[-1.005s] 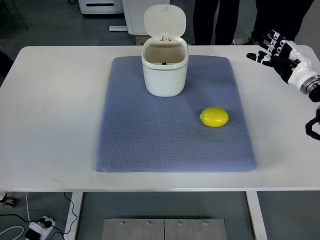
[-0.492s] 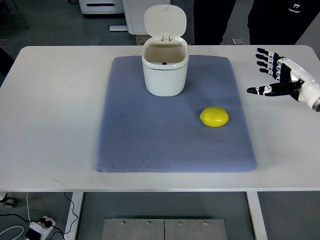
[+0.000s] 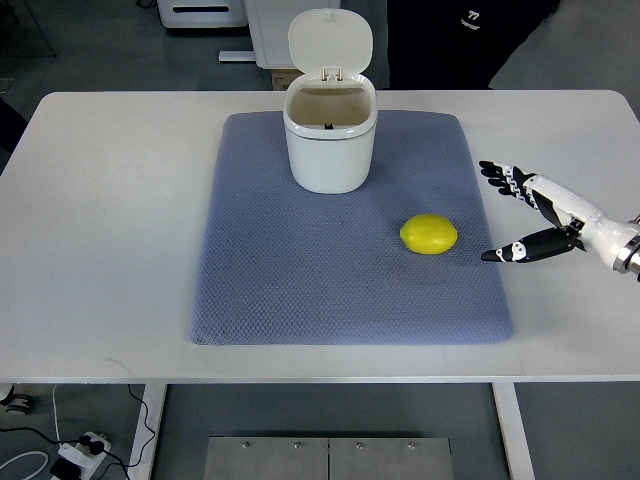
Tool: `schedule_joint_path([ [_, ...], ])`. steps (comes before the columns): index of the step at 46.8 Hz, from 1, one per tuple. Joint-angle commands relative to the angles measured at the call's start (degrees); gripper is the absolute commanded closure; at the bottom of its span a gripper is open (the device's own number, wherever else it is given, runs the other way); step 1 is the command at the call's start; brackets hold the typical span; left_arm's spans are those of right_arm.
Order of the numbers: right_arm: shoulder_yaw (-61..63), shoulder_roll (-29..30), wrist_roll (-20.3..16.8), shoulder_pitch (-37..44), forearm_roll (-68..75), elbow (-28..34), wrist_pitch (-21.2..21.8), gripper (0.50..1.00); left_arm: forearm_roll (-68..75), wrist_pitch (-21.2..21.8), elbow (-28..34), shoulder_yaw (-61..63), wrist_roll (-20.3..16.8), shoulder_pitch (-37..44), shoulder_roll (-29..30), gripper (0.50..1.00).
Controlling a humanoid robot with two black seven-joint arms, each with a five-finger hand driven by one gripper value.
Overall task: Put lemon in trash with right hand
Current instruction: 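Move the open right hand toward the yellow lemon on the mat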
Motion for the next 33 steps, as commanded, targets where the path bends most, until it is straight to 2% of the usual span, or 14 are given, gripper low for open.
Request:
schedule_joint_path([
  [1, -2.5, 0.9, 0.4, 2.2, -0.3, -0.2, 0.0, 0.500, 0.0, 0.0, 0.0, 0.0, 0.0, 0.0, 0.0, 0.500],
  [9, -10.1, 3.6, 1.5, 7.3, -0.6, -1.4, -4.5, 0.500, 0.0, 0.0, 0.0, -0.1, 0.0, 0.0, 0.0, 0.500],
  [18, -17.9, 9.6, 1.8, 11.1, -0.2, -4.4, -9.0, 0.500, 0.0, 0.0, 0.0, 0.0, 0.0, 0.0, 0.0, 0.500],
  [23, -19.2, 11.7, 1.4, 11.9, 0.3, -5.5, -9.4, 0.500, 0.0, 0.0, 0.0, 0.0, 0.0, 0.0, 0.0, 0.500],
  [33, -20.3, 12.0, 1.4, 11.9, 0.3, -7.4, -9.4, 0.500, 0.0, 0.0, 0.0, 0.0, 0.0, 0.0, 0.0, 0.500],
])
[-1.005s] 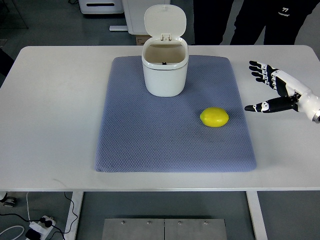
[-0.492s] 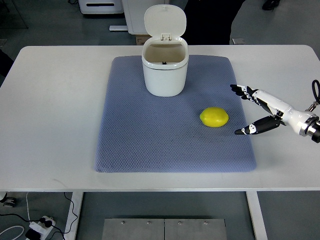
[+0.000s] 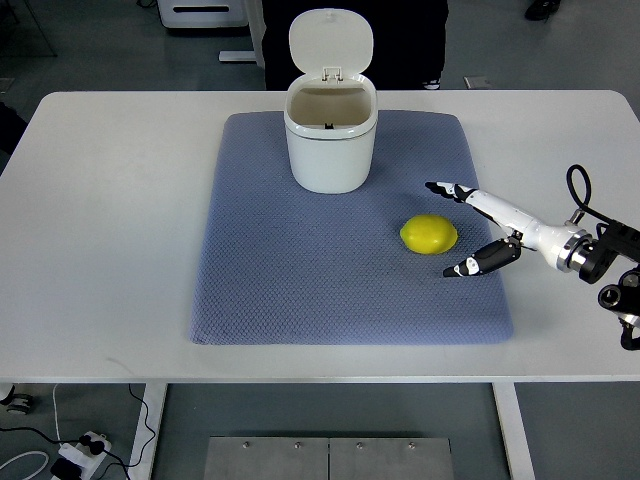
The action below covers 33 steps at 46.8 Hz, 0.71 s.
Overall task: Put lemon in trash with right hand
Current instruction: 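Move the open right hand toward the yellow lemon on the mat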
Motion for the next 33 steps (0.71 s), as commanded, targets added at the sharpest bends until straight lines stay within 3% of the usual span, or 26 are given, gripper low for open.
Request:
schedule_joint_path([
  [1, -0.4, 0.4, 0.0, -0.1, 0.0, -1.0, 0.0, 0.500, 0.0, 0.0, 0.0, 0.0, 0.0, 0.0, 0.0, 0.500],
  [7, -1.4, 0.8, 0.0, -0.1, 0.0, -2.0, -0.1, 0.517, 0.0, 0.0, 0.0, 0.0, 0.0, 0.0, 0.0, 0.500],
  [13, -1.5, 0.9, 0.1, -0.2, 0.1, -2.3, -0.1, 0.582, 0.0, 0.0, 0.0, 0.0, 0.0, 0.0, 0.0, 0.500],
  [33, -1.5, 2.9, 0.0, -0.2, 0.8, -3.5, -0.1, 0.653, 0.0, 0.0, 0.0, 0.0, 0.0, 0.0, 0.0, 0.500],
])
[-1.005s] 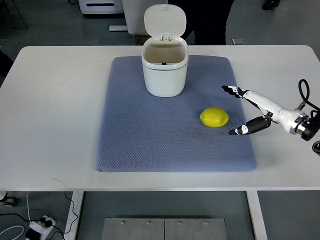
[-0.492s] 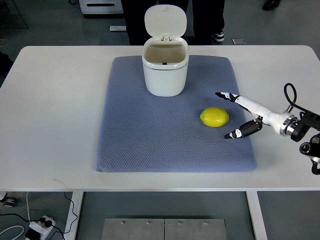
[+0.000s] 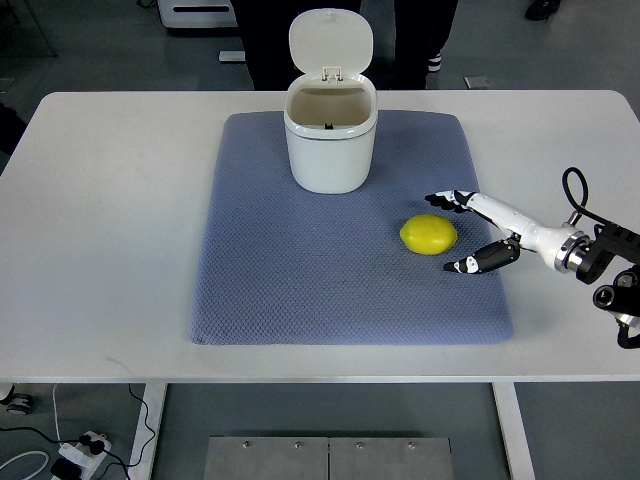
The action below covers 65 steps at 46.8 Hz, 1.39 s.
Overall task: Put lemon in trash with right hand
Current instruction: 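Move the open right hand toward the yellow lemon on the mat, then close the right hand's fingers around the yellow lemon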
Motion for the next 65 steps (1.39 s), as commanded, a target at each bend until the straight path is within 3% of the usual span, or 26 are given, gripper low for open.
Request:
schedule_joint_path([
  [1, 0.0, 0.6, 0.0, -0.1, 0.1, -0.5, 0.0, 0.659, 0.0, 0.0, 0.0, 0.0, 0.0, 0.0, 0.0, 0.500],
  [10, 0.0, 0.7, -0.1, 0.0, 1.0, -0.6, 0.0, 0.680, 0.0, 0.0, 0.0, 0.0, 0.0, 0.0, 0.0, 0.500],
  [21, 0.0, 1.0, -0.1, -0.3, 1.0, -1.1, 0.0, 0.743, 0.0, 0.0, 0.0, 0.0, 0.0, 0.0, 0.0, 0.500],
  [32, 0.0, 1.0, -0.1, -0.3, 1.0, -0.9, 0.1, 0.726, 0.0, 0.0, 0.0, 0.0, 0.0, 0.0, 0.0, 0.500],
  [45, 0.1, 1.4, -0.2, 0.2, 1.8, -0.6, 0.1, 0.616, 0.0, 0.0, 0.0, 0.0, 0.0, 0.0, 0.0, 0.500],
  [49, 0.0, 1.8, -0.2, 0.2, 1.8, -0.6, 0.1, 0.603, 0.0, 0.0, 0.0, 0.0, 0.0, 0.0, 0.0, 0.500],
  [58, 0.0, 2.6, -0.9, 0.2, 2.0, -0.6, 0.1, 0.611, 0.0, 0.0, 0.0, 0.0, 0.0, 0.0, 0.0, 0.500],
  [65, 0.0, 3.1, -0.9, 0.4, 2.9, -0.6, 0.1, 0.672, 0.0, 0.0, 0.0, -0.1, 0.0, 0.0, 0.0, 0.500],
])
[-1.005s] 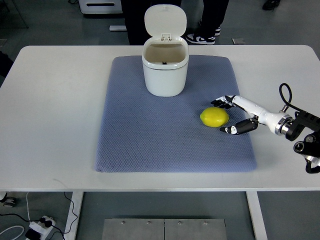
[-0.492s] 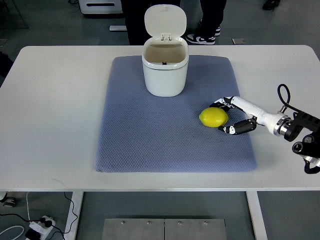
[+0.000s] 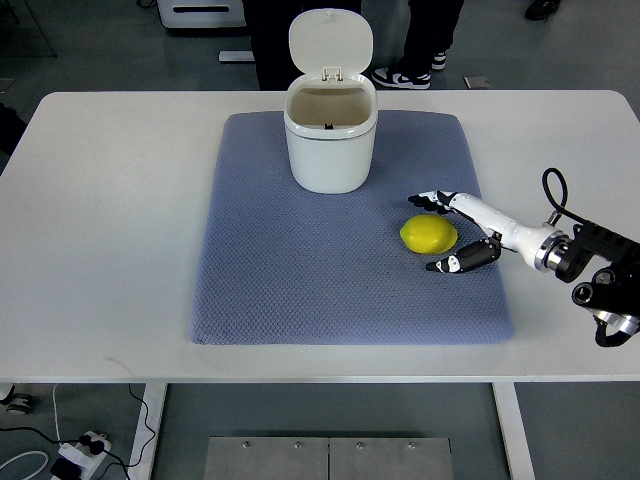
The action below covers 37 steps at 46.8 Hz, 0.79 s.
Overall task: Put lemon in trash with right hand
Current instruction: 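Close the right hand's fingers around the yellow lemon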
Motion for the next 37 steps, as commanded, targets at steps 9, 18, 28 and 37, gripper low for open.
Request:
schedule_joint_path([
  [9, -0.2, 0.4, -0.1, 0.5, 0.6, -0.1, 0.0, 0.799, 0.0, 0.0, 0.0, 0.0, 0.0, 0.0, 0.0, 0.500],
  [18, -1.0, 0.3, 0.0, 0.7, 0.6, -0.1, 0.0, 0.871, 0.0, 0.0, 0.0, 0.0, 0.0, 0.0, 0.0, 0.500],
  [28, -1.0, 0.1, 0.1, 0.7, 1.4, -0.1, 0.0, 0.890, 0.0, 0.0, 0.0, 0.0, 0.0, 0.0, 0.0, 0.500],
  [37, -1.0, -0.5, 0.3, 2.8, 2.6, 0.0, 0.3, 0.892, 0.0, 0.0, 0.0, 0.0, 0.0, 0.0, 0.0, 0.500],
])
